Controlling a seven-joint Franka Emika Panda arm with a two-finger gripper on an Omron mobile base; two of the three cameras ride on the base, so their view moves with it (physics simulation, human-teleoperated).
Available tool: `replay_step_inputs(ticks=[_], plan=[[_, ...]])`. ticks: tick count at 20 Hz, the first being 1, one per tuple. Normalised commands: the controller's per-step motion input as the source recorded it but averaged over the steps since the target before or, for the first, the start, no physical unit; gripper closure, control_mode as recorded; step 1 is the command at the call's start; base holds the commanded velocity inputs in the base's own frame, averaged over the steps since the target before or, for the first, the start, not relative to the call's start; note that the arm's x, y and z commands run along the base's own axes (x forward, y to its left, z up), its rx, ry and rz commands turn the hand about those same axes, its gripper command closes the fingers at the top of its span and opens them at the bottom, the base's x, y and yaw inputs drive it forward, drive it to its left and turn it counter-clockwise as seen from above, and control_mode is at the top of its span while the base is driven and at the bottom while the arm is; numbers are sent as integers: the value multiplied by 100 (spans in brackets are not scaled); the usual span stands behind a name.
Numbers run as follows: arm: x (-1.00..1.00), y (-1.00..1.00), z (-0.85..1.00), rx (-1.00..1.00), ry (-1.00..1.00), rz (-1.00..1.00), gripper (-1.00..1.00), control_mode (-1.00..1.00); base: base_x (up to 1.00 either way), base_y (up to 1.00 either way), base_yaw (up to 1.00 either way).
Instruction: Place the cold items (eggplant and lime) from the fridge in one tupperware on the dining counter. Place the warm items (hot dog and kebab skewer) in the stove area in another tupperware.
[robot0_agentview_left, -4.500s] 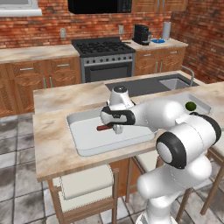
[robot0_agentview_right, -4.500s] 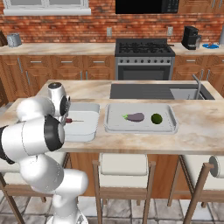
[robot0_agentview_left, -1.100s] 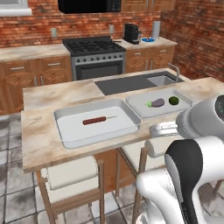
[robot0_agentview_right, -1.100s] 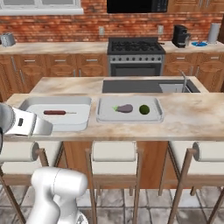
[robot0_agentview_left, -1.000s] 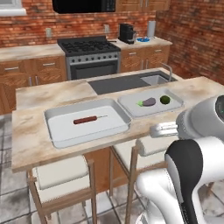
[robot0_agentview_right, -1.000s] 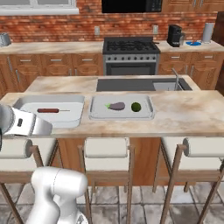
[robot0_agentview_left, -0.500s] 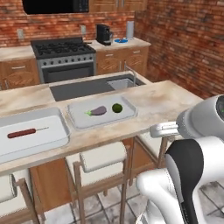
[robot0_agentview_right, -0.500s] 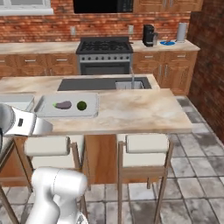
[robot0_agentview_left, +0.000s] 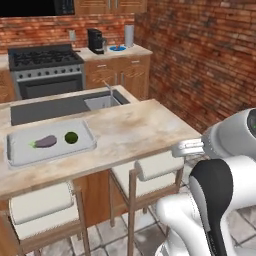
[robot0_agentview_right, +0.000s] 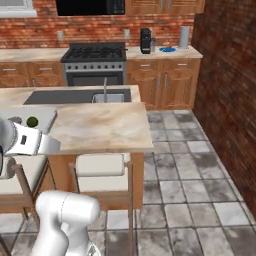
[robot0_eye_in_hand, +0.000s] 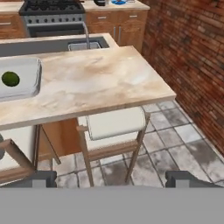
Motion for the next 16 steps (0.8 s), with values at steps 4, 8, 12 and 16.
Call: replay_step_inputs(ticks=[4, 8, 12, 16], plan=[[0, 0, 0, 0, 0, 0, -100, 100, 9, -100, 0], [0, 0, 0, 0, 0, 0, -100, 100, 17, -100, 0], [0, 0, 0, 0, 0, 0, -100, 100, 27, -100, 0], [0, 0, 0, 0, 0, 0, -100, 100, 48, -100, 0]])
